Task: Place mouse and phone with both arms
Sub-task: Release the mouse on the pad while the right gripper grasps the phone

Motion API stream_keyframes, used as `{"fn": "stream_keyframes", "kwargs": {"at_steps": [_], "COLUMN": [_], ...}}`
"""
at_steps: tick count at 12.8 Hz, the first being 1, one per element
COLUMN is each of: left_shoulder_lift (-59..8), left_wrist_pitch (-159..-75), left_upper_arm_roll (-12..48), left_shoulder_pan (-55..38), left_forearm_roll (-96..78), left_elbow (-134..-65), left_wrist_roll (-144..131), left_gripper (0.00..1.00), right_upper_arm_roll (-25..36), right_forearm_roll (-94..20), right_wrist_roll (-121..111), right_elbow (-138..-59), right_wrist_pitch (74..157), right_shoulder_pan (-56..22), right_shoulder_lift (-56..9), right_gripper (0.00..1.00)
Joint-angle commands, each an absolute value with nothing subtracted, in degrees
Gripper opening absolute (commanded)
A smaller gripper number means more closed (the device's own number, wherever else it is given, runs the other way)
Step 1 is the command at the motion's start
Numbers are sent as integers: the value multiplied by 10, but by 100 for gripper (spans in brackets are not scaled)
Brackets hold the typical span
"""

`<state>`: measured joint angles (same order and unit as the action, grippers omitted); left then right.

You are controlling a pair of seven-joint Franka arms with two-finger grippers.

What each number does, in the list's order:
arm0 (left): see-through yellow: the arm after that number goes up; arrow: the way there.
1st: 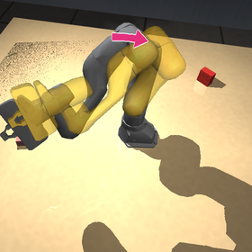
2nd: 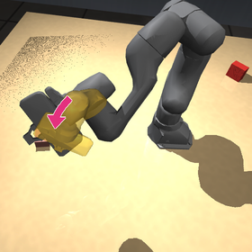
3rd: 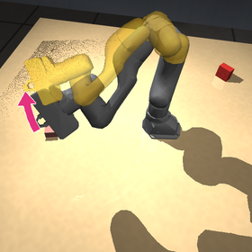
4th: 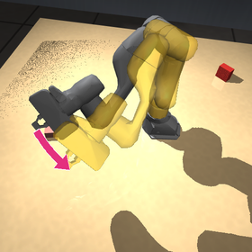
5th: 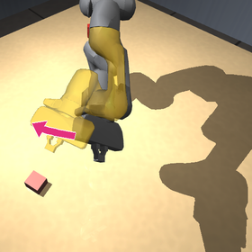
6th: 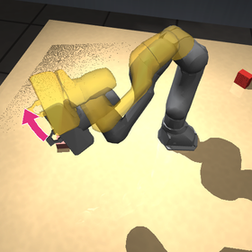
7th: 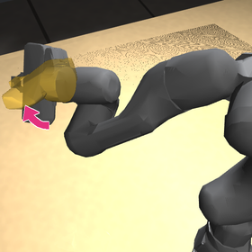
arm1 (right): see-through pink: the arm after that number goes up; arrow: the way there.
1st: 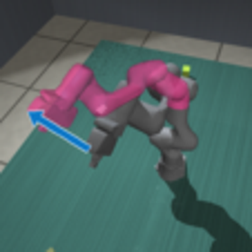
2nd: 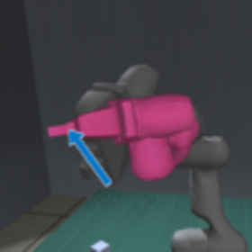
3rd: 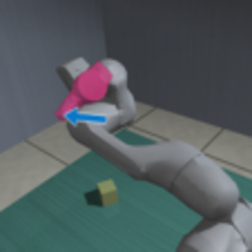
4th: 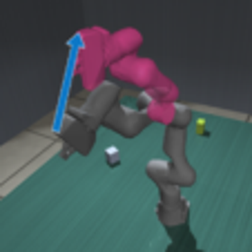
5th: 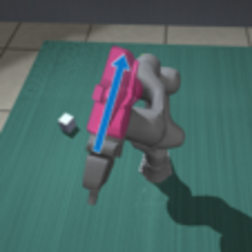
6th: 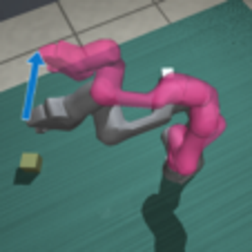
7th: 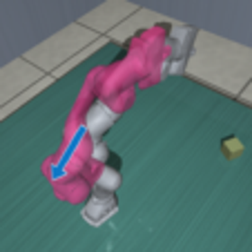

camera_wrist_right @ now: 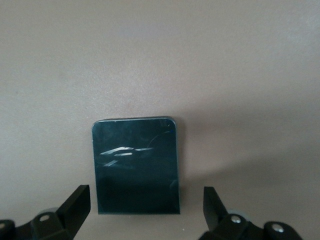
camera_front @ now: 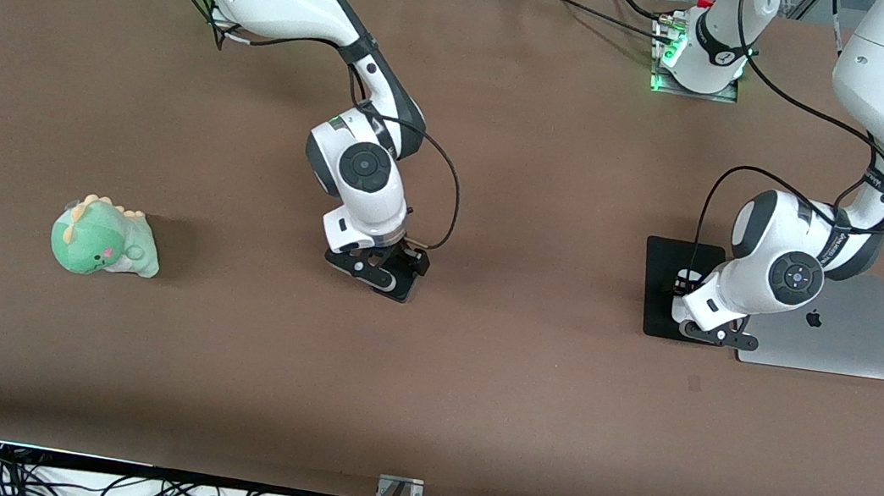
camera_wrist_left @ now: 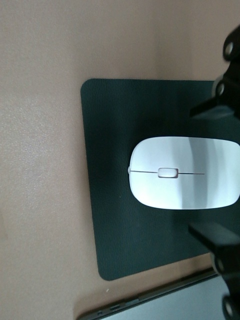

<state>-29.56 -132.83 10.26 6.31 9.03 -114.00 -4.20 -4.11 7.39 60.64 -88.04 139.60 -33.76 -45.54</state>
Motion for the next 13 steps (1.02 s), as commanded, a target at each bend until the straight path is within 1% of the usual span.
{"fn": "stream_keyframes", "kwargs": {"at_steps": [1,3,4,5,8,9,12,13], "left_shoulder_lift": [-246,-196,-174,-168,-176,-177,-175,-168], "left_wrist_pitch": [-1297,-1230,-1198,-1157,-995,-954,-841,-839], "left_upper_arm_roll": [112,125,126,131,139,138,141,129], "left_shoulder_pan": [62,60,60,59,50,44,30,9], "left_forearm_roll": [104,104,103,103,104,103,93,93], "left_elbow": [-1145,-1122,-1100,-1063,-892,-846,-768,-761], "left_wrist_roll": [-37,-30,-22,-18,13,14,12,11], "left_gripper": [100,100,100,100,100,100,100,100], "right_upper_arm_roll": [-31,-31,-30,-30,-29,-28,-25,-25], "right_forearm_roll": [98,99,99,99,100,100,100,100], "right_wrist_roll": [628,628,627,628,627,627,624,624], "right_elbow": [-861,-861,-861,-860,-860,-860,-853,-853], "right_wrist_pitch": [1410,1423,1426,1427,1428,1428,1427,1427], "right_shoulder_pan": [-350,-350,-350,-350,-350,-350,-351,-351], "right_shoulder_lift": [-478,-489,-490,-491,-493,-493,-492,-493], "right_gripper": [100,100,100,100,97,97,99,99]}}
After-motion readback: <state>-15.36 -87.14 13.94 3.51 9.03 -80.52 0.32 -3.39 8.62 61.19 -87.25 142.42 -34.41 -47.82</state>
